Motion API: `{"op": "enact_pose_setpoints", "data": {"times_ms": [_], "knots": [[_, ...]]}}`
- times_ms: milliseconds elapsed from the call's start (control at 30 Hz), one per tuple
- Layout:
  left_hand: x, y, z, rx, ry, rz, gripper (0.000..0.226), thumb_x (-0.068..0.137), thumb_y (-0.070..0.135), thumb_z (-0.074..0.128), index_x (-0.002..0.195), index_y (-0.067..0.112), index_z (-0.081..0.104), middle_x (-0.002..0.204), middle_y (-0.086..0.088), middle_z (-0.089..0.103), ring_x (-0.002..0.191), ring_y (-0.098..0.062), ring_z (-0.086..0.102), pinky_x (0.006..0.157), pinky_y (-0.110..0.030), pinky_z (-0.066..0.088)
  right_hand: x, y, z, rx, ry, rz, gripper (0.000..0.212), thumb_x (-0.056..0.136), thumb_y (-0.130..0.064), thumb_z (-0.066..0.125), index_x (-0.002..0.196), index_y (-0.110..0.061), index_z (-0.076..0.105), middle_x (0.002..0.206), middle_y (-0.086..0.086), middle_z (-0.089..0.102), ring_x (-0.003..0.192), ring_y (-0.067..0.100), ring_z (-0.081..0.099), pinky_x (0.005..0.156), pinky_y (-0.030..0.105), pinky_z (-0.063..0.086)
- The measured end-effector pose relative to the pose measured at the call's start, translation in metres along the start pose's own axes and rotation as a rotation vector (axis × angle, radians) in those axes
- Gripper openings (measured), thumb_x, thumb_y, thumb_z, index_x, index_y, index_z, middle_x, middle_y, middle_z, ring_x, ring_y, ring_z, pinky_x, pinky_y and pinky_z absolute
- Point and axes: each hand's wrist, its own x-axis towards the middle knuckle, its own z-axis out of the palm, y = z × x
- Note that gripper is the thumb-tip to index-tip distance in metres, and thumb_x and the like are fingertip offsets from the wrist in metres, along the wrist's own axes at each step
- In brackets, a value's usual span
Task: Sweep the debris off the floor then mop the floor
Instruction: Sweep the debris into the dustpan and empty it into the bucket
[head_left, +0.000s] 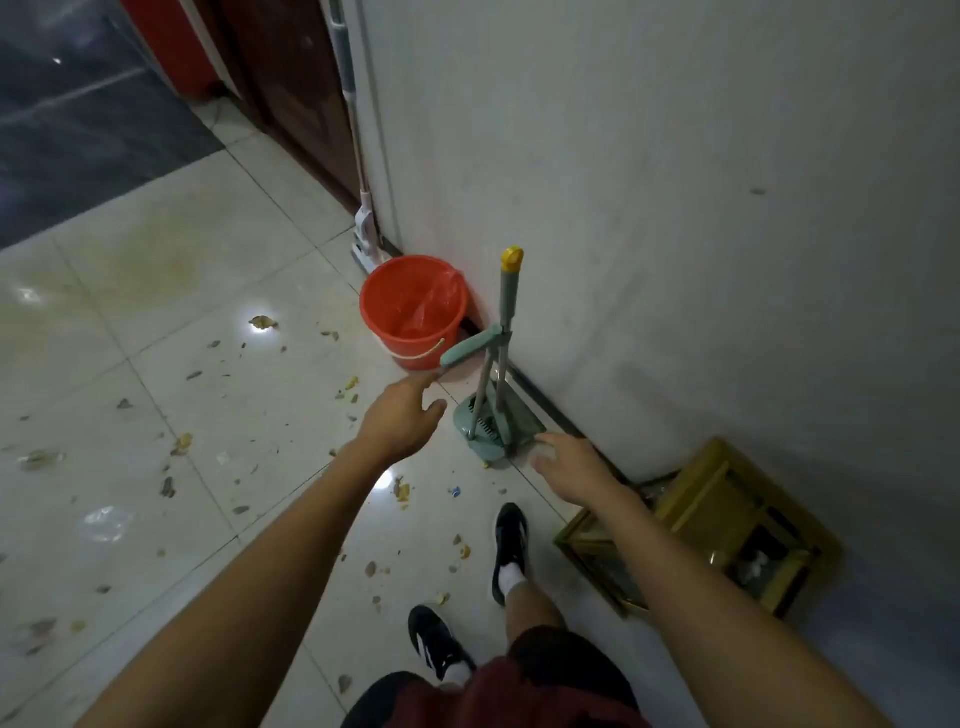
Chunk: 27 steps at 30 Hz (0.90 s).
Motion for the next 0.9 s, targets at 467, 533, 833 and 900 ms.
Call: {"op": "enact_pose_setpoints", "data": {"times_ms": [467,533,833,900], "knots": [[0.166,0.049,0.022,-0.124,-0.199,-0.081,0.045,0.099,0.029,0.061,0.142,0.027,0.050,0.137,-0.004,0.061,0.120,-0.023,0.061,0.093,-0.036,0.052,0.143,0.021,-0.071,0.045,-0.148,0.086,0.051,0.098,-0.032,0.057,0.145,-0.016,0.049,0.146,0.012,0.050,0.130,0.029,0.051,0.109,0.038,0.043],[0.178,0.048,0.032,-0.103,-0.234,-0.099,0.039,0.098,0.026,0.063,0.136,0.025,0.054,0.131,-0.004,0.064,0.114,-0.023,0.063,0.093,-0.038,0.054,0.153,0.025,-0.076,0.052,-0.159,0.092,0.050,0.098,-0.031,0.057,0.144,-0.015,0.050,0.145,0.013,0.052,0.129,0.029,0.052,0.107,0.036,0.044],[0.190,0.041,0.072,0.075,-0.220,-0.215,0.020,0.097,0.038,0.055,0.104,0.020,0.063,0.095,-0.003,0.066,0.083,-0.022,0.063,0.073,-0.040,0.058,0.166,0.033,-0.083,0.017,-0.156,0.065,0.042,0.100,-0.025,0.054,0.139,-0.008,0.055,0.138,0.016,0.057,0.124,0.030,0.055,0.103,0.034,0.046],[0.184,0.039,0.080,0.047,-0.221,-0.226,0.021,0.096,0.037,0.057,0.102,0.018,0.064,0.094,-0.004,0.067,0.079,-0.020,0.063,0.067,-0.036,0.056,0.162,0.034,-0.082,0.002,-0.158,0.062,0.040,0.101,-0.024,0.053,0.137,-0.008,0.056,0.137,0.014,0.058,0.124,0.029,0.055,0.100,0.030,0.044]]}}
